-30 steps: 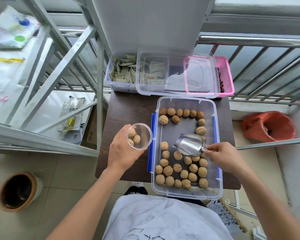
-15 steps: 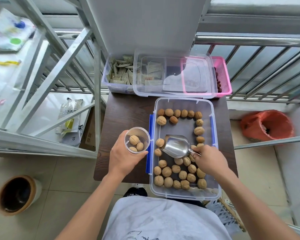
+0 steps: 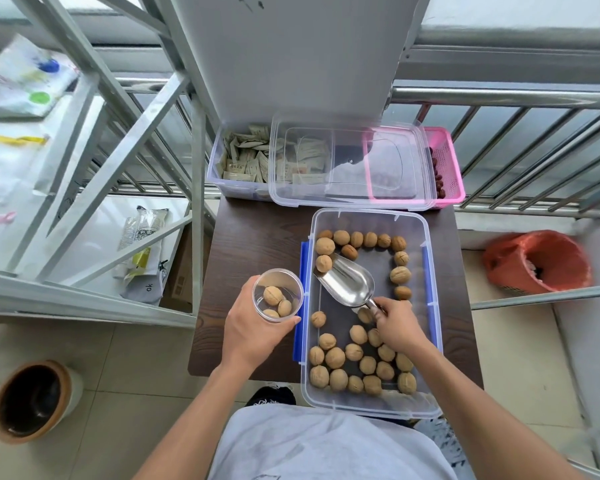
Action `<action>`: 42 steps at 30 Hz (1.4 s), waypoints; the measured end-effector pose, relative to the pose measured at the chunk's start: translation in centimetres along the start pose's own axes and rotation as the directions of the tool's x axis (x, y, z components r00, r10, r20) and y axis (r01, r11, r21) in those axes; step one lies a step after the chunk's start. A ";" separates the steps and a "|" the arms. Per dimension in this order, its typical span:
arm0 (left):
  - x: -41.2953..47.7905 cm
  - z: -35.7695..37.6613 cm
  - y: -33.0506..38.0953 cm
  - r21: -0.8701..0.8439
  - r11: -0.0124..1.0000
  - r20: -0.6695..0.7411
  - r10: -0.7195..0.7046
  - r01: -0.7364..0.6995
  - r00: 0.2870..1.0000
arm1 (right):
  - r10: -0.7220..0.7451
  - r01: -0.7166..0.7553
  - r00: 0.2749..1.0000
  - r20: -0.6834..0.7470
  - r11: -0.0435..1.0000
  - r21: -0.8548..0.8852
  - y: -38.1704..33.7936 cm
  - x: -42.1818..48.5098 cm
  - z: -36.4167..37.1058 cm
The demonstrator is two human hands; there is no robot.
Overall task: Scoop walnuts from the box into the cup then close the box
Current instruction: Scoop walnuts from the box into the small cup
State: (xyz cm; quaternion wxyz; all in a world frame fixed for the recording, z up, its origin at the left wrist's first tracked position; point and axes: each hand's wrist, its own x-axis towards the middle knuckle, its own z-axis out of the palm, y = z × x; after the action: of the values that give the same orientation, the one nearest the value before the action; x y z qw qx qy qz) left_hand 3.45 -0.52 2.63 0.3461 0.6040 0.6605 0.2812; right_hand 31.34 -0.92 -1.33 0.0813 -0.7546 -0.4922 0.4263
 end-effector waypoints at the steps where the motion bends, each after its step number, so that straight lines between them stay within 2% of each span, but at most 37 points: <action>1: 0.0 0.0 0.0 -0.003 1.000 0.002 0.003 -0.003 1.000 | -0.009 0.009 1.000 -0.012 1.000 0.017 0.1 -0.1 0.0; 10: 1.2 -0.1 0.2 0.011 1.000 0.019 0.013 -0.013 1.000 | -0.037 0.045 0.994 -0.104 0.996 0.081 -0.2 -1.9 -1.8; 14: 1.8 -0.2 0.5 0.013 1.000 0.024 0.020 -0.020 1.000 | -0.021 0.031 0.995 -0.097 0.995 0.098 -1.4 -3.1 -4.3; 18: 2.4 -0.4 0.5 0.025 0.999 0.037 0.033 -0.034 0.999 | -0.073 0.073 0.993 -0.093 0.997 -0.007 -3.9 -5.6 -8.4; 23: 2.8 -0.5 0.5 -0.009 0.999 0.035 0.033 -0.033 0.999 | -0.164 0.156 0.986 -0.014 0.956 -0.251 -9.1 -10.4 -13.1; 25: 2.8 -0.2 0.6 -0.038 0.998 0.035 0.043 -0.042 0.998 | -0.186 0.182 0.982 0.023 0.919 -0.349 -11.2 -11.6 -13.7; 31: 2.4 0.2 0.5 -0.051 0.996 0.036 0.075 -0.073 0.997 | -0.216 0.221 0.974 0.065 0.852 -0.475 -14.6 -12.8 -13.5; 35: 2.2 0.1 0.3 -0.053 0.998 0.015 0.046 -0.045 0.999 | -0.214 0.215 0.975 0.054 0.868 -0.447 -14.5 -12.6 -13.8; 42: 2.0 -0.2 -0.1 -0.021 0.999 0.021 0.044 -0.044 0.999 | -0.121 0.095 0.990 -0.072 0.954 -0.285 -11.5 -9.9 -14.3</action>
State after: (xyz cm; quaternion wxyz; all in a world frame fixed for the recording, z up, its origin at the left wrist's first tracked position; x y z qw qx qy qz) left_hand 3.20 1.49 2.44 0.3533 0.6178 0.6403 0.2890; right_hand 32.48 1.07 19.35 0.0185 -0.7486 -0.5840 0.3133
